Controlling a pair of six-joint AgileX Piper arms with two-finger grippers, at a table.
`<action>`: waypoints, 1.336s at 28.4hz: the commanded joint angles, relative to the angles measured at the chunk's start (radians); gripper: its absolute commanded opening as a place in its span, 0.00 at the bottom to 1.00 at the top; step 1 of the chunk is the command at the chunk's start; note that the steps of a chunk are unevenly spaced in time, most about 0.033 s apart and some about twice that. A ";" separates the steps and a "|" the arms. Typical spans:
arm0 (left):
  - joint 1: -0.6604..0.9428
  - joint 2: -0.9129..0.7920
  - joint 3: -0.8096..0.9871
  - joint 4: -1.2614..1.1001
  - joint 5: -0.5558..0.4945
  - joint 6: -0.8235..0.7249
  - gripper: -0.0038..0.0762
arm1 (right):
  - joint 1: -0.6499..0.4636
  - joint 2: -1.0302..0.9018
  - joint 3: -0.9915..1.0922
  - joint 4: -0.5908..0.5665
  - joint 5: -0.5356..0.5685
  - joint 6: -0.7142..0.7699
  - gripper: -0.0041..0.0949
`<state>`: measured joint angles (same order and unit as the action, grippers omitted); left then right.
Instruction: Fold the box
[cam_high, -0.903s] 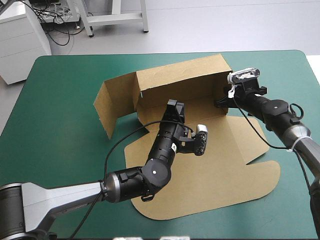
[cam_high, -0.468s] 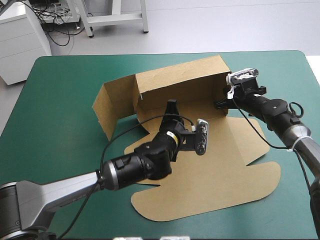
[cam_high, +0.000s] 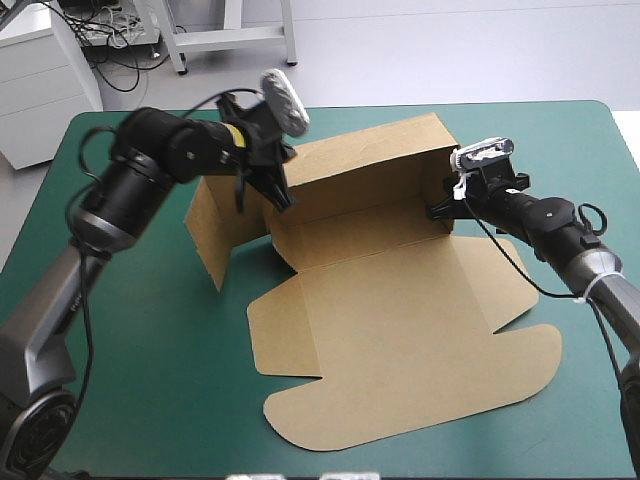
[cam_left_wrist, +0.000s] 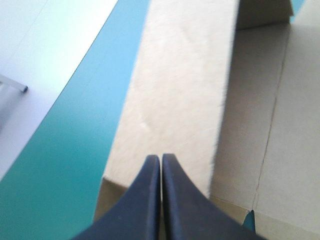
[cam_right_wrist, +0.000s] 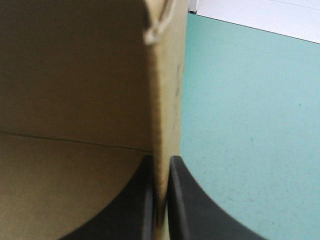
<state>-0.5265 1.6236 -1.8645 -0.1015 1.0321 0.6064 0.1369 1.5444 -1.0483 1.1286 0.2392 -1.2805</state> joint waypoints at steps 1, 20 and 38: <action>0.176 -0.043 -0.042 -0.232 -0.001 -0.004 0.04 | 0.000 -0.040 -0.036 0.024 -0.008 0.005 0.02; 0.831 -0.013 0.271 -0.503 0.134 -0.188 0.01 | 0.000 0.103 -0.300 -0.629 0.280 0.676 0.02; 0.953 -0.010 0.413 -0.515 0.174 -0.087 0.01 | 0.002 0.110 -0.653 -0.819 1.008 1.134 0.03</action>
<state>0.4174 1.6597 -1.4285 -0.5626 1.2042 0.5084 0.1388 1.7024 -1.6611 0.2725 1.1645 -0.1638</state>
